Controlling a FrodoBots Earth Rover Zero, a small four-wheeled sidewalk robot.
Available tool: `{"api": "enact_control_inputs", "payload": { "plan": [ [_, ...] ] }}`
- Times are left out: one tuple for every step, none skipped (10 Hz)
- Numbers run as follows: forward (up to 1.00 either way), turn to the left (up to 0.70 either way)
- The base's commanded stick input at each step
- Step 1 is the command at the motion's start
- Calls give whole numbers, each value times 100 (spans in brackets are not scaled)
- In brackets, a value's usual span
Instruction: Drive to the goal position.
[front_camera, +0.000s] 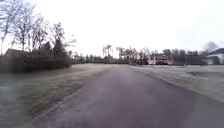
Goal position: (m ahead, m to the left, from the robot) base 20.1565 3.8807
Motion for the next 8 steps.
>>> {"api": "enact_control_inputs", "payload": {
  "plan": [
    [100, 0],
    [100, 0],
    [100, 0],
    [100, 0],
    [100, 0],
    [100, 0],
    [100, 0],
    [100, 0]
  ]
}}
